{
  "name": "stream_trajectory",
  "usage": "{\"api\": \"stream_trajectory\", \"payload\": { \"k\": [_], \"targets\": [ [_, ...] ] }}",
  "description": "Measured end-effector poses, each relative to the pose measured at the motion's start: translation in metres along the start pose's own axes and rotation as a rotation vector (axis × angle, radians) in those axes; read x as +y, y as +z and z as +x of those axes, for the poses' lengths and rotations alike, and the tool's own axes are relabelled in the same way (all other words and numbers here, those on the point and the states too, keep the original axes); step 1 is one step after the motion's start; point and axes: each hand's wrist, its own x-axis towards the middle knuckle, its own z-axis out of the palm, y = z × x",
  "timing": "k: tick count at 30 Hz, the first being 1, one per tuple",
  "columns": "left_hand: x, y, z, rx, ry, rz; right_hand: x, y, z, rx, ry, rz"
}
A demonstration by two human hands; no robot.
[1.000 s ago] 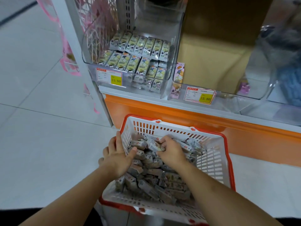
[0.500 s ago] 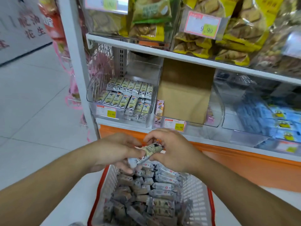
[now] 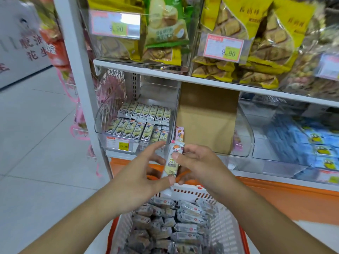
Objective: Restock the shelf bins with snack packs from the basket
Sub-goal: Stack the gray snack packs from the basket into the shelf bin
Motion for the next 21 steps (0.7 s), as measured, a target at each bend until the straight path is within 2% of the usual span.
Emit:
{"api": "stream_trajectory", "payload": {
  "k": [3,6,18,21],
  "targets": [
    [0.005,-0.013,0.003,-0.084,0.047,0.179,-0.001,0.005,0.005,-0.039,-0.008,-0.055],
    [0.007,-0.022,0.009,-0.155,0.039,0.222,0.001,0.011,0.008,-0.051,-0.026,-0.074],
    [0.005,-0.051,0.039,-0.163,0.054,0.358,-0.014,0.016,0.034,-0.053,-0.021,-0.100],
    [0.009,-0.060,0.053,-0.066,0.080,0.518,-0.024,0.009,0.045,0.086,-0.097,-0.326]
  ]
}}
